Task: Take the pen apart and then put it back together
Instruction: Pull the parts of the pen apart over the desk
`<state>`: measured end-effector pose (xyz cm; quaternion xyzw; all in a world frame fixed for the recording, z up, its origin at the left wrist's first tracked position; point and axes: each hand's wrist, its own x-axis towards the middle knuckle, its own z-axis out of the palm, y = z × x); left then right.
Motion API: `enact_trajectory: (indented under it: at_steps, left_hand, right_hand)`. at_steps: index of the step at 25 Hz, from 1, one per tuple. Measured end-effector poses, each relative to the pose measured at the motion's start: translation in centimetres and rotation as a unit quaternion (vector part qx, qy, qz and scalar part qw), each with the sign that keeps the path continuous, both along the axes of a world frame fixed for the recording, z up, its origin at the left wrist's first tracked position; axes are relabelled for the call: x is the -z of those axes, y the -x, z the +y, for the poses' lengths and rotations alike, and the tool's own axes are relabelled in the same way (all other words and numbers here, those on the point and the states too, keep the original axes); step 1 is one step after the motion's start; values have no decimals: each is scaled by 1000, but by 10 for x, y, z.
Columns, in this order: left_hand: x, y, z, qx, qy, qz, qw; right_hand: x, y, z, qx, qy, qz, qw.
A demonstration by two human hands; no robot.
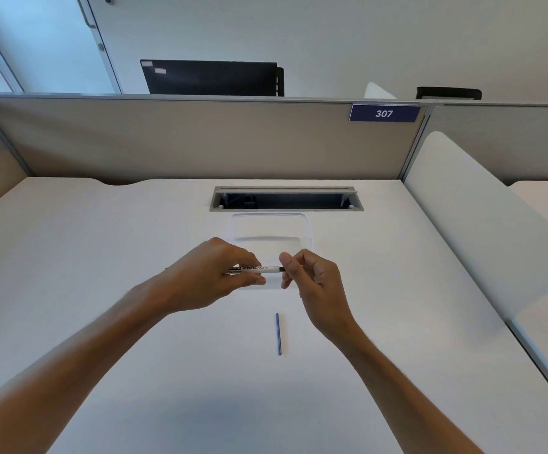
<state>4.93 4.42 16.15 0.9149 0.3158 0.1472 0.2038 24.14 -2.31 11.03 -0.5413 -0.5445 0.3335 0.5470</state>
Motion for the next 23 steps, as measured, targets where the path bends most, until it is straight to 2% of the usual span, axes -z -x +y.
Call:
enact_trajectory:
  at_steps: [3,7,16,23]
  left_hand:
    - [5,1,0,-4,-78,11,997]
    - [14,2,-3,-8,-216,20,976]
    - [21,1,-2,-21,-302,38,952]
    - [24,-1,1,-18,-332,74,940]
  right_hand:
    - [2,-1,1,7,19,36,999]
    - [7,-3,2,18,29,46,998]
    - [11,-4,-1,-5,31,41,999]
    - [13,-7,1,28,28,5,999]
